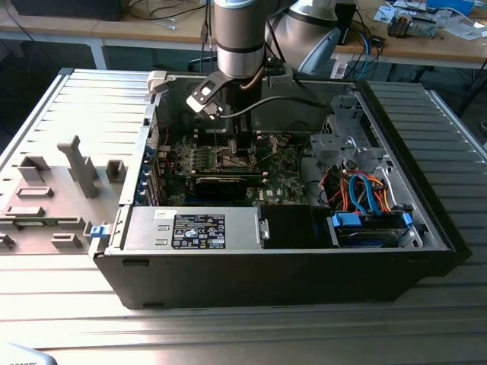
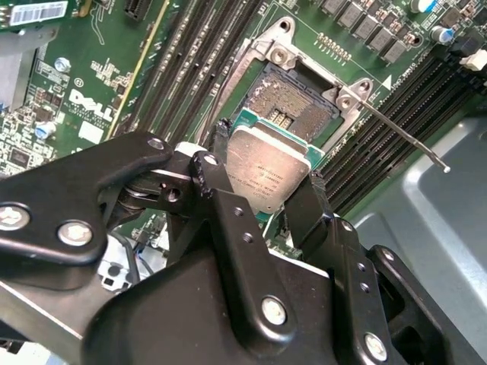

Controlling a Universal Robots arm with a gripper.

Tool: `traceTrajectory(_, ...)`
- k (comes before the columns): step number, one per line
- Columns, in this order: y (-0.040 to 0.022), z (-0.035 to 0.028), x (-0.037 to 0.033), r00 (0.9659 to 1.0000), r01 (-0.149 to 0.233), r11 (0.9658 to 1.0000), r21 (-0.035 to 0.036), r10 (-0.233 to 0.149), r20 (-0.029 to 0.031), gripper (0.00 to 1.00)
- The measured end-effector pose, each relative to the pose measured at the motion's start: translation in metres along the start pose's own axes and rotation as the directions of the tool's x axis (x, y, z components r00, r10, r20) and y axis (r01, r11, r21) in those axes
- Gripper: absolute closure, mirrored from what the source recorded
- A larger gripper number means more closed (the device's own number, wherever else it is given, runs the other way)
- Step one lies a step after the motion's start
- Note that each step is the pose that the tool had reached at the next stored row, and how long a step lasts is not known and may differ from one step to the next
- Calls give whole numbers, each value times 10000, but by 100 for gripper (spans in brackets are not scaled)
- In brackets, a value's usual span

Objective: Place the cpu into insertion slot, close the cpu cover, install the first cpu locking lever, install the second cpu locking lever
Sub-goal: 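Place the cpu into insertion slot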

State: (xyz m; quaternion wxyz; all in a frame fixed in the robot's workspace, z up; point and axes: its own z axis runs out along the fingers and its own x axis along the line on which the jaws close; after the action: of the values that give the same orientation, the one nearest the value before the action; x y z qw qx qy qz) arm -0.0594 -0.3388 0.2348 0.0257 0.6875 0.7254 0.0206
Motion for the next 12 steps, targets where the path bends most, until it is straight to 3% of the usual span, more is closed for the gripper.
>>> traceTrajectory(8, -44, 54, 18, 9999, -113, 9999, 1, 113, 9, 46)
traceTrajectory(12, -74, 129, 21, 9999, -118, 9999, 2, 118, 9, 46)
